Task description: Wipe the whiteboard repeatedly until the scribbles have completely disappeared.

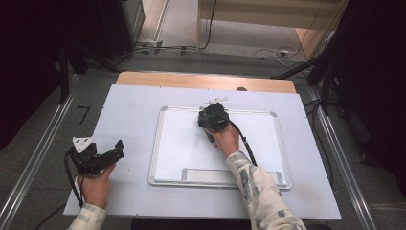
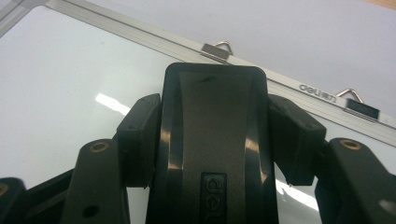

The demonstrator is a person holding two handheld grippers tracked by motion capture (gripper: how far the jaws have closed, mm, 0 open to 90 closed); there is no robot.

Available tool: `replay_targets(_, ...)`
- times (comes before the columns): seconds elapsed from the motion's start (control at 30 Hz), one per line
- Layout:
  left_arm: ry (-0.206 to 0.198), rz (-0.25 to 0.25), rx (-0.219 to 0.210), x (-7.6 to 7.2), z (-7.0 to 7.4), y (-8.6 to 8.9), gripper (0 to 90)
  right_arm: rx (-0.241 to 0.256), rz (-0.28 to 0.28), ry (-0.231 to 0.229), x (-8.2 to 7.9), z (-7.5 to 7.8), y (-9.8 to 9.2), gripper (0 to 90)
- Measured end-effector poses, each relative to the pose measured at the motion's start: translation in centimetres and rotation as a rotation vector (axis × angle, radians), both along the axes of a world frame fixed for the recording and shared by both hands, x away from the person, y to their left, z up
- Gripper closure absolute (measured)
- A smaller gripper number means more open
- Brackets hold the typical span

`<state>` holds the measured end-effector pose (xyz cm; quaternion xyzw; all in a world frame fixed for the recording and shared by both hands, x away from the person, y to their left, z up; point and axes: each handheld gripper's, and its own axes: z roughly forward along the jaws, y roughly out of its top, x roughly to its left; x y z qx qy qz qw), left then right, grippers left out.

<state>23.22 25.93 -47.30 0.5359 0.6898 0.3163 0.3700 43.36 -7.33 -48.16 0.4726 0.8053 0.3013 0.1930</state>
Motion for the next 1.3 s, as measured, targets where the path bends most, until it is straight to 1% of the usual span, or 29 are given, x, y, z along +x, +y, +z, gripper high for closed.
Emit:
replay_targets(0.73, 0.006, 0.007, 0.009, 0.1, -0.2, -0.3, 4.0, 0.003, -0.092, 0.003, 0.6, 0.1, -5.9, 38.1)
replay_targets(1.03, 0.010, 0.007, 0.013, 0.1, -0.2, -0.4, 4.1, 0.003, -0.115, 0.001, 0.6, 0.1, -7.6, 38.0)
replay_targets(1.3, 0.013, 0.003, 0.015, 0.2, -0.3, -0.4, 4.0, 0.004, -0.127, 0.001, 0.6, 0.1, -8.6, 38.1)
